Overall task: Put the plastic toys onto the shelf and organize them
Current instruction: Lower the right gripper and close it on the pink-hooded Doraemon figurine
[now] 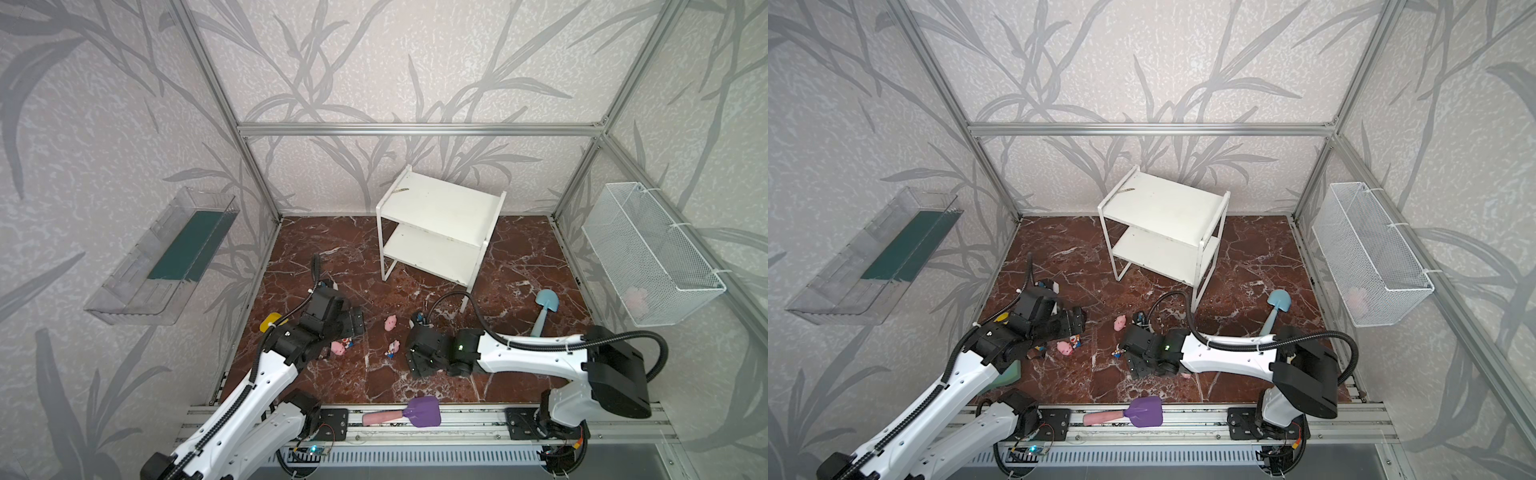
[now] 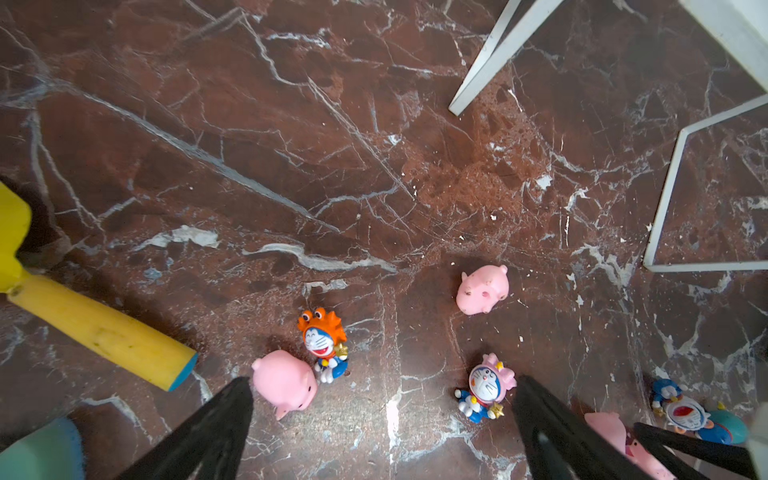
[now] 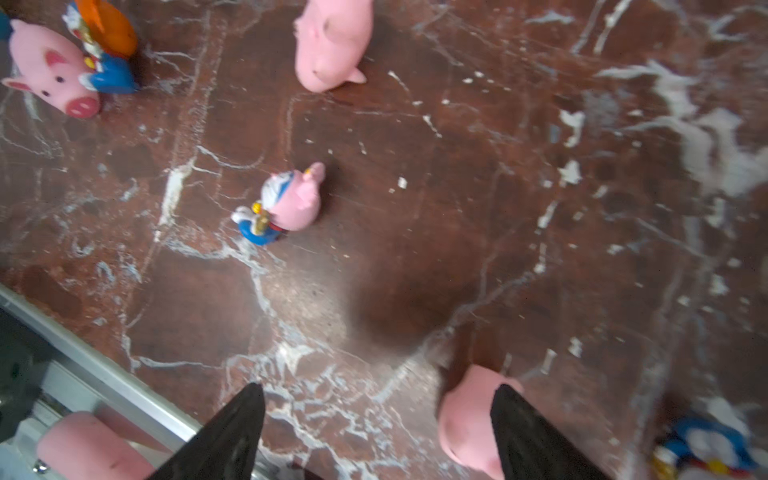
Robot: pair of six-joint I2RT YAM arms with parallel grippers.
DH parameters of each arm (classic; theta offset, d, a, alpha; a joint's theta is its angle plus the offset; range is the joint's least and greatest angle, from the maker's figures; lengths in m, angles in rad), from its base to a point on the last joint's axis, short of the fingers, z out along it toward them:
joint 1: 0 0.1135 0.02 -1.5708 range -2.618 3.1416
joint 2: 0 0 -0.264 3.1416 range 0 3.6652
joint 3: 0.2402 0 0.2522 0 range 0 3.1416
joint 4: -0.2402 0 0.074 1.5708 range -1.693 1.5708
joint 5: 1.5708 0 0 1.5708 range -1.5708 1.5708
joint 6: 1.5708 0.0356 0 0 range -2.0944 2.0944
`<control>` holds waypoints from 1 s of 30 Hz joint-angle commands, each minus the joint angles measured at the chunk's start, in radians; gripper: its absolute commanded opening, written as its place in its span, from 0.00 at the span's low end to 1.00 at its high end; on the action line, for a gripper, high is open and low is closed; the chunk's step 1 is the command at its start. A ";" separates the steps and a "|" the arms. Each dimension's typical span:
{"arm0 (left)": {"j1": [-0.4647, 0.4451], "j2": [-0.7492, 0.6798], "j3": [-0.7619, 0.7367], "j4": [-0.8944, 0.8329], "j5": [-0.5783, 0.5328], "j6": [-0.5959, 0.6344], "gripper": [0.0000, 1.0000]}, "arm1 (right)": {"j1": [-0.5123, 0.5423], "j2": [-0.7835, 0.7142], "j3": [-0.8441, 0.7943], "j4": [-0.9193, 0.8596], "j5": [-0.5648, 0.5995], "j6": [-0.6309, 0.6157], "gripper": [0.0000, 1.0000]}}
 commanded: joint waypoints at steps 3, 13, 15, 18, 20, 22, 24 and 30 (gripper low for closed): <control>-0.001 -0.060 -0.020 -0.017 -0.096 -0.025 0.99 | 0.006 0.103 0.085 0.136 -0.092 0.012 0.81; -0.001 -0.076 -0.021 -0.016 -0.087 -0.026 0.99 | -0.018 0.236 0.164 0.143 -0.083 0.027 0.72; 0.000 -0.077 -0.022 -0.016 -0.091 -0.024 0.99 | -0.033 0.243 0.165 0.147 -0.088 0.024 0.69; 0.000 -0.081 -0.020 -0.016 -0.092 -0.023 0.99 | -0.049 0.251 0.165 0.160 -0.098 0.017 0.66; -0.002 -0.081 -0.023 -0.014 -0.086 -0.023 0.99 | -0.059 0.260 0.167 0.169 -0.109 0.011 0.63; -0.001 -0.080 -0.024 -0.012 -0.081 -0.028 0.99 | -0.064 0.272 0.176 0.170 -0.116 0.006 0.62; -0.001 -0.079 -0.032 -0.007 -0.061 -0.036 0.99 | -0.070 0.284 0.184 0.172 -0.124 0.003 0.60; -0.003 -0.076 -0.043 0.002 -0.034 -0.046 0.99 | -0.088 0.312 0.201 0.169 -0.128 0.000 0.54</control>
